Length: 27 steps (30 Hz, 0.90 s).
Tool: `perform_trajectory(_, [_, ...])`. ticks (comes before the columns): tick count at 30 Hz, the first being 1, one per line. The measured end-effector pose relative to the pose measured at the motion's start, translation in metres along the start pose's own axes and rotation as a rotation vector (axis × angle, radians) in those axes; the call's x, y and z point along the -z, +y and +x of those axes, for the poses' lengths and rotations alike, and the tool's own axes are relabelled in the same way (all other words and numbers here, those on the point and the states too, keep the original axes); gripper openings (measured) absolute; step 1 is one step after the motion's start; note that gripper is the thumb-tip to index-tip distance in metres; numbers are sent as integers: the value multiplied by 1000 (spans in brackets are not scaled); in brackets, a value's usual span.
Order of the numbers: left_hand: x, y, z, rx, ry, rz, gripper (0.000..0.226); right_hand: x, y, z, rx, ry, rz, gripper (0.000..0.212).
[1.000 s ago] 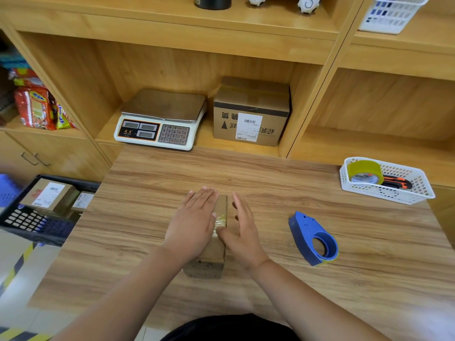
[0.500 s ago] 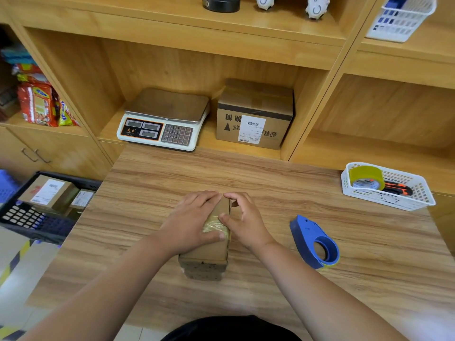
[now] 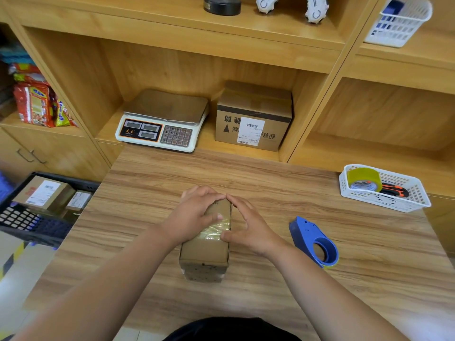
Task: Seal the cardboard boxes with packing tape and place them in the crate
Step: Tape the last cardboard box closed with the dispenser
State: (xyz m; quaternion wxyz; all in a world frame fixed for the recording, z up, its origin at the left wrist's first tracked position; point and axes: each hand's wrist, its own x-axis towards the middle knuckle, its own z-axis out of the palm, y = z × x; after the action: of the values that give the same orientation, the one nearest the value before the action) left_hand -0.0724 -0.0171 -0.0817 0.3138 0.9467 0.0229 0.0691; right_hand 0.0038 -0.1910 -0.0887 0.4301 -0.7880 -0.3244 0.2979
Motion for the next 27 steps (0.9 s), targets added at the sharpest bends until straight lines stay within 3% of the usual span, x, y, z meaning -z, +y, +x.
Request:
perform_trajectory(3, [-4, 0, -2, 16, 74, -32, 36, -15, -2, 4, 10, 148, 39, 76])
perform_trajectory(6, [-5, 1, -4, -1, 113, -23, 37, -26, -3, 9, 44, 286, -5, 62])
perform_trajectory(13, [4, -8, -6, -3, 1, -101, 40, -28, -8, 11, 99, 340, -138, 39])
perform_trajectory(14, [8, -11, -7, 4, -37, -101, 49, -28, -9, 10, 95, 338, -155, 40])
perform_trajectory(17, [19, -21, -18, 109, -187, -73, 106, -30, -10, 10, 86, 335, -182, 44])
perform_trajectory(19, [19, -27, -25, 180, -248, -120, 122, -30, -10, 10, 72, 330, -193, 47])
perform_trajectory(22, [15, -28, -29, 253, -226, -239, 118, -28, -9, 10, 29, 259, -183, 62])
perform_trajectory(27, [14, -27, -25, 246, -128, -278, 86, -29, -9, 8, -32, 122, -160, 105])
